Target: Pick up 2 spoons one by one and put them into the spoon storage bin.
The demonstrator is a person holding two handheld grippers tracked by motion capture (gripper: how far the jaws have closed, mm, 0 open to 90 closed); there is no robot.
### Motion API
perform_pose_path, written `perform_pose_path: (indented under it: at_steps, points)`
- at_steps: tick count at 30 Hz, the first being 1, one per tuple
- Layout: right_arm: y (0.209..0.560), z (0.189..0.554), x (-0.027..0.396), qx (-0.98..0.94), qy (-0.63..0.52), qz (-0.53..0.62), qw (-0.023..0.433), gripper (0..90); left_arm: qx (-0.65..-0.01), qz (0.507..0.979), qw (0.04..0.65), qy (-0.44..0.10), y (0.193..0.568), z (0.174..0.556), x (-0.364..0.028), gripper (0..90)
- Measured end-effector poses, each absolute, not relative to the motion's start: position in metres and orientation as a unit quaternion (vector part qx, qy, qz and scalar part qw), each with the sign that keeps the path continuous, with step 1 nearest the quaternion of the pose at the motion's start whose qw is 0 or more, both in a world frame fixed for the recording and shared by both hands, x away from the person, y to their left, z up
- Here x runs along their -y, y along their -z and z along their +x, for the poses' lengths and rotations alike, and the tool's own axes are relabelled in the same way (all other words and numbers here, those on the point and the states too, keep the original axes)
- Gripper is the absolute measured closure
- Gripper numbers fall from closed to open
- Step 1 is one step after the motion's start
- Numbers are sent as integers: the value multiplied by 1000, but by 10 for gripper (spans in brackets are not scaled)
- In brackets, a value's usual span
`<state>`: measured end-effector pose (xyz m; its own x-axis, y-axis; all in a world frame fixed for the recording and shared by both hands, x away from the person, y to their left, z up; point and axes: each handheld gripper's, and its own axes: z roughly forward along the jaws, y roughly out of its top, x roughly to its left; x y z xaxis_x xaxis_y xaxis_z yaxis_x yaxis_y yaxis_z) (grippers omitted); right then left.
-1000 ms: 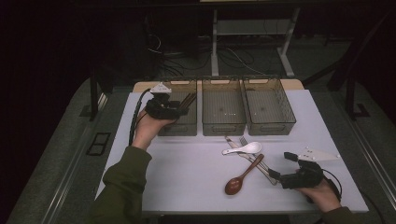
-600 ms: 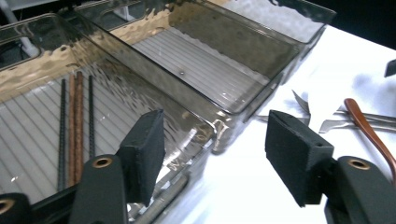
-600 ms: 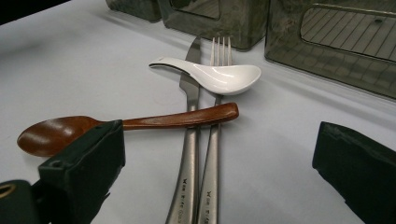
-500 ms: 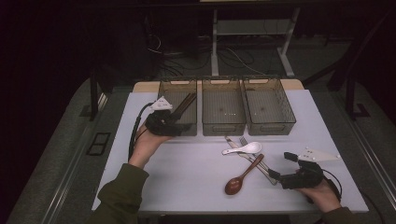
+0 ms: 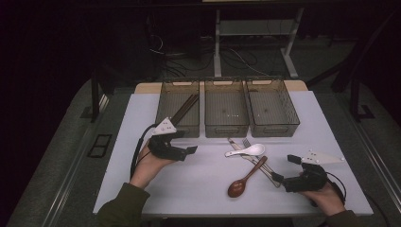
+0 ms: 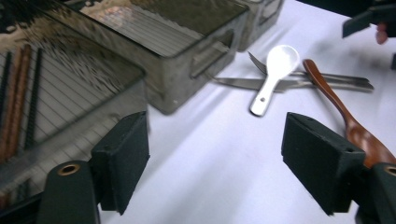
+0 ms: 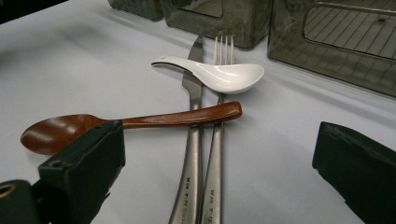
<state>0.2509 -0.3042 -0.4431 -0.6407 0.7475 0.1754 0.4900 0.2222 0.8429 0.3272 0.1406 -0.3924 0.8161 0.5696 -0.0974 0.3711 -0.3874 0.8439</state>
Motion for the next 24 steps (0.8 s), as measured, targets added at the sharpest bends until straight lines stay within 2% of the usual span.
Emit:
perform_pose_path:
  at_steps: [5, 9, 13, 17, 24]
  points:
    - [443, 250, 304, -770, -477, 402, 133, 22, -283, 823, 481, -107, 402, 310, -145, 160]
    - [439, 249, 306, -776, -469, 403, 126, 125, -280, 820, 487, -110, 412, 299, -148, 127]
    - [435, 251, 307, -782, -462, 402, 114, 166, -280, 819, 489, -111, 420, 293, -149, 76]
    - [432, 255, 306, -786, -456, 404, 104, 256, -279, 819, 489, -112, 428, 285, -150, 20]
    - [424, 263, 297, -799, -453, 387, 82, 525, -274, 823, 487, -107, 433, 278, -152, 0]
